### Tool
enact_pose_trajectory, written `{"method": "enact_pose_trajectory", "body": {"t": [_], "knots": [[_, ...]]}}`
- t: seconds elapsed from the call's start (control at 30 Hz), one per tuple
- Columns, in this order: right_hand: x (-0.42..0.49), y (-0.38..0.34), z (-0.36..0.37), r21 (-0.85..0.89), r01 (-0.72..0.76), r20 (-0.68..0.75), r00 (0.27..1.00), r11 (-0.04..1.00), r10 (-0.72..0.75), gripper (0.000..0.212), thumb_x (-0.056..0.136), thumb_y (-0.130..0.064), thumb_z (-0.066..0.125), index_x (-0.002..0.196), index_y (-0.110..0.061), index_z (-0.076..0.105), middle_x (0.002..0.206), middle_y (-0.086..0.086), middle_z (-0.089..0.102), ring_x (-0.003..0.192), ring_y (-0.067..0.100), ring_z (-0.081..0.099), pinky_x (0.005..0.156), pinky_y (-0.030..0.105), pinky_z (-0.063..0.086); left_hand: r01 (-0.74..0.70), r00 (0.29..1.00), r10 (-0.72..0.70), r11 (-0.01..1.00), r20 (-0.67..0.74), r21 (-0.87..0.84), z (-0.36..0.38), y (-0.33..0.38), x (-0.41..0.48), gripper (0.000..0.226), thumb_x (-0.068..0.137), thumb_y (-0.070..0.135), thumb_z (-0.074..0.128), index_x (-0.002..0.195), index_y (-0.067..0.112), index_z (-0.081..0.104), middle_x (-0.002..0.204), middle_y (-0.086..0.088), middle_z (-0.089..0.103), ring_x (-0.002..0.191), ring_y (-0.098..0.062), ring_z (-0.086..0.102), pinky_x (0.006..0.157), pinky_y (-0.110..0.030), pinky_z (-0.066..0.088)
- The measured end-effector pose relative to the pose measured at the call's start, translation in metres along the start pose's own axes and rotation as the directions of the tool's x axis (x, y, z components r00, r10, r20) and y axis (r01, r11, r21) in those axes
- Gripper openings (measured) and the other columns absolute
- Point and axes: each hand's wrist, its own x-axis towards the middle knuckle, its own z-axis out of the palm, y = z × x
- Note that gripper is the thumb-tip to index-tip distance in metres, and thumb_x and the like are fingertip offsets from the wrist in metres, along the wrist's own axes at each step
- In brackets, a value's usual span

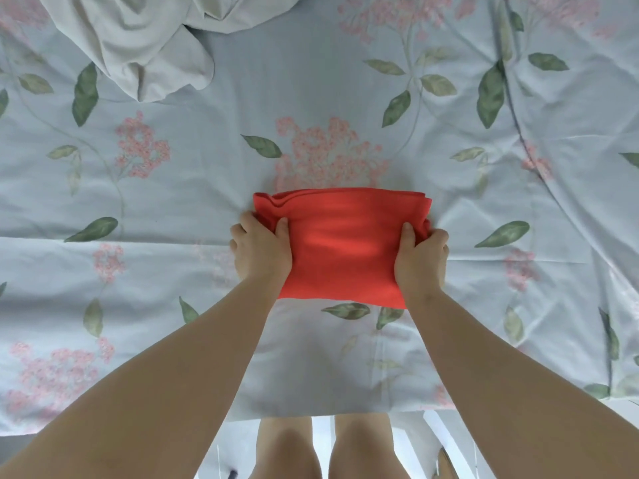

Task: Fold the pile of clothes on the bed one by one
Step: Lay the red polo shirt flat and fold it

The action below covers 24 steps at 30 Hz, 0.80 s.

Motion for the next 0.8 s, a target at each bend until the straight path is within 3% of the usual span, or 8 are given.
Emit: {"method": "enact_pose_trajectory", "body": {"t": [0.1, 0.17, 0.3, 0.37, 0.5, 0.67, 0.73, 0.8], "knots": [[0.005, -0.001, -0.003, -0.035, 0.012, 0.032, 0.999, 0.999, -0.010, 0.045, 0.100, -0.042, 0.036, 0.126, -0.006, 0.042, 0.128, 0.011, 0.053, 0.114, 0.033, 0.052, 0.077, 0.030, 0.033, 0.029, 0.998, -0.024, 0.996, 0.056, -0.081, 0.001, -0.001, 0.001, 0.048, 0.098, 0.042, 0.040, 0.128, 0.004, 0.039, 0.125, -0.015, 0.051, 0.110, -0.037, 0.052, 0.078, -0.036, 0.036], [0.006, -0.004, -0.011, 0.025, 0.013, 0.063, 0.998, 1.000, -0.015, 0.047, 0.100, -0.043, 0.035, 0.121, -0.004, 0.050, 0.114, 0.012, 0.059, 0.108, 0.033, 0.054, 0.080, 0.032, 0.037, 0.042, 0.994, -0.024, 0.984, 0.105, -0.173, -0.004, -0.004, -0.001, 0.046, 0.099, 0.043, 0.038, 0.120, 0.004, 0.050, 0.114, -0.013, 0.059, 0.106, -0.035, 0.055, 0.080, -0.034, 0.038], [-0.008, -0.009, -0.036, 0.206, -0.066, 0.134, 0.990, 0.976, 0.039, 0.039, 0.100, -0.040, 0.037, 0.089, -0.009, 0.059, 0.078, 0.000, 0.053, 0.084, 0.024, 0.050, 0.078, 0.034, 0.040, 0.070, 0.982, 0.001, 0.930, 0.191, -0.362, -0.032, -0.003, -0.018, 0.034, 0.099, 0.042, 0.040, 0.095, 0.014, 0.058, 0.085, 0.001, 0.060, 0.092, -0.026, 0.059, 0.080, -0.035, 0.045], [-0.029, -0.015, -0.056, 0.268, -0.076, 0.150, 0.988, 0.961, 0.036, 0.038, 0.100, -0.039, 0.037, 0.080, -0.014, 0.057, 0.079, 0.001, 0.053, 0.083, 0.022, 0.050, 0.080, 0.036, 0.042, 0.060, 0.976, 0.034, 0.909, 0.216, -0.413, -0.053, 0.003, -0.035, 0.029, 0.099, 0.042, 0.040, 0.092, 0.019, 0.056, 0.085, 0.003, 0.060, 0.086, -0.022, 0.059, 0.080, -0.035, 0.046], [-0.077, -0.029, -0.107, 0.391, -0.072, 0.131, 0.991, 0.918, 0.022, 0.039, 0.100, -0.040, 0.038, 0.083, -0.011, 0.058, 0.083, 0.003, 0.052, 0.080, 0.020, 0.049, 0.074, 0.032, 0.040, -0.013, 0.964, 0.133, 0.889, 0.230, -0.458, -0.102, 0.031, -0.077, 0.027, 0.098, 0.043, 0.040, 0.089, 0.023, 0.056, 0.089, 0.002, 0.061, 0.085, -0.021, 0.060, 0.081, -0.037, 0.048], [-0.125, -0.043, -0.178, 0.519, -0.030, 0.076, 0.997, 0.854, -0.011, 0.036, 0.099, -0.042, 0.038, 0.099, -0.014, 0.060, 0.089, 0.002, 0.058, 0.078, 0.017, 0.052, 0.077, 0.030, 0.041, -0.166, 0.934, 0.292, 0.864, 0.204, -0.475, -0.153, 0.075, -0.137, 0.030, 0.098, 0.044, 0.040, 0.102, 0.019, 0.057, 0.089, 0.004, 0.059, 0.094, -0.026, 0.058, 0.087, -0.039, 0.046], [-0.138, -0.044, -0.209, 0.571, -0.005, 0.047, 0.999, 0.821, -0.027, 0.035, 0.100, -0.042, 0.039, 0.097, -0.014, 0.060, 0.086, 0.000, 0.058, 0.076, 0.016, 0.053, 0.070, 0.029, 0.042, -0.187, 0.923, 0.322, 0.854, 0.210, -0.485, -0.161, 0.091, -0.163, 0.038, 0.097, 0.045, 0.042, 0.113, 0.015, 0.059, 0.099, -0.001, 0.061, 0.100, -0.028, 0.058, 0.094, -0.043, 0.046], [-0.146, -0.036, -0.240, 0.609, 0.018, 0.015, 0.999, 0.793, -0.034, 0.031, 0.100, -0.042, 0.039, 0.096, -0.017, 0.057, 0.086, -0.002, 0.057, 0.080, 0.017, 0.054, 0.074, 0.030, 0.042, -0.197, 0.912, 0.344, 0.844, 0.223, -0.498, -0.161, 0.107, -0.189, 0.040, 0.097, 0.044, 0.044, 0.118, 0.014, 0.059, 0.107, -0.004, 0.061, 0.103, -0.029, 0.058, 0.097, -0.045, 0.045]]}}
